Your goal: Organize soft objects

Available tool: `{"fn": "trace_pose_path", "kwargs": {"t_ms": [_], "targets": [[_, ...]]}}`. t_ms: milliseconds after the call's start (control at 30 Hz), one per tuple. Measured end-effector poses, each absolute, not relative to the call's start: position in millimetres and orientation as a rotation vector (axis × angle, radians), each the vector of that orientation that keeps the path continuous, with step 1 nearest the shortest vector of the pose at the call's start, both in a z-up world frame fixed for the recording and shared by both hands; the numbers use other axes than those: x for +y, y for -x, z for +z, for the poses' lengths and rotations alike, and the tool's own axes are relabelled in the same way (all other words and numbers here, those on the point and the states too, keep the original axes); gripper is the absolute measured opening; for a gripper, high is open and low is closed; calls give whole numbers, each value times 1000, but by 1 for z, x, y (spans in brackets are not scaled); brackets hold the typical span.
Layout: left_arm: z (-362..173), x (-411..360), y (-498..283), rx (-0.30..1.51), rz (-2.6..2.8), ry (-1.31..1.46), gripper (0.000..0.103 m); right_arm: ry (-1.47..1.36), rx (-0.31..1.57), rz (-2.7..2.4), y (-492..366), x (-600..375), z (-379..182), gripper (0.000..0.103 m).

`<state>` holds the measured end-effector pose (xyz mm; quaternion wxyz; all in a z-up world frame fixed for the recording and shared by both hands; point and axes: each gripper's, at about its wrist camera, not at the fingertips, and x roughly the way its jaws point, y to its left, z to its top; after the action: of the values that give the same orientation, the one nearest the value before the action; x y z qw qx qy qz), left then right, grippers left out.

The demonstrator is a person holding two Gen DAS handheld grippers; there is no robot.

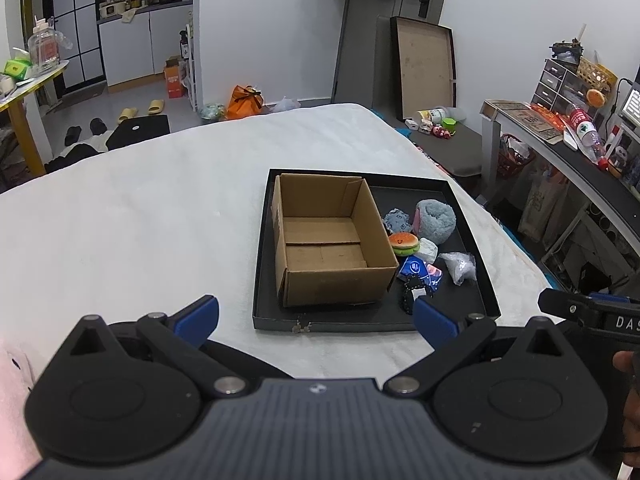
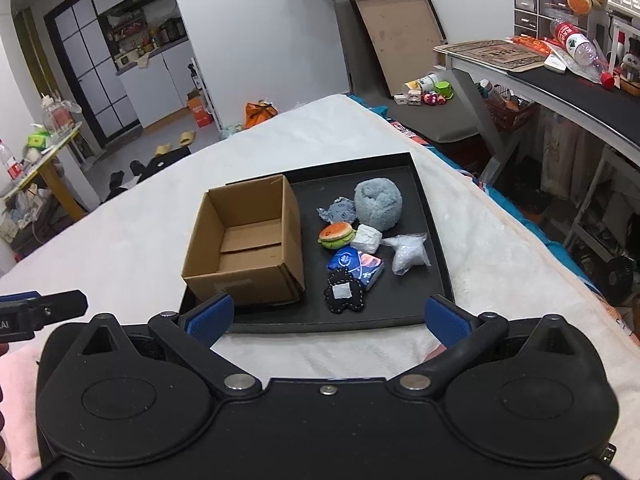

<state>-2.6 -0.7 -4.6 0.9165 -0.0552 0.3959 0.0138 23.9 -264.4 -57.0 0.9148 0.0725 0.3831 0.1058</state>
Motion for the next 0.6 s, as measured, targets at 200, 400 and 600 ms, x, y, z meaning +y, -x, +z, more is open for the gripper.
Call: {"fn": "trace_pose_path", "kwargs": {"t_ms": [200,400,600], "targets": [[-5,4,2,818,37,120,103,-134,785,203,-23,-263,-56,103],[-6,5,1,824,46,125,103,-133,786,204,-22,-262,-57,103],[-6,6,1,821,40,125,103,-115,779,206,-21,-260,-56,103]]}}
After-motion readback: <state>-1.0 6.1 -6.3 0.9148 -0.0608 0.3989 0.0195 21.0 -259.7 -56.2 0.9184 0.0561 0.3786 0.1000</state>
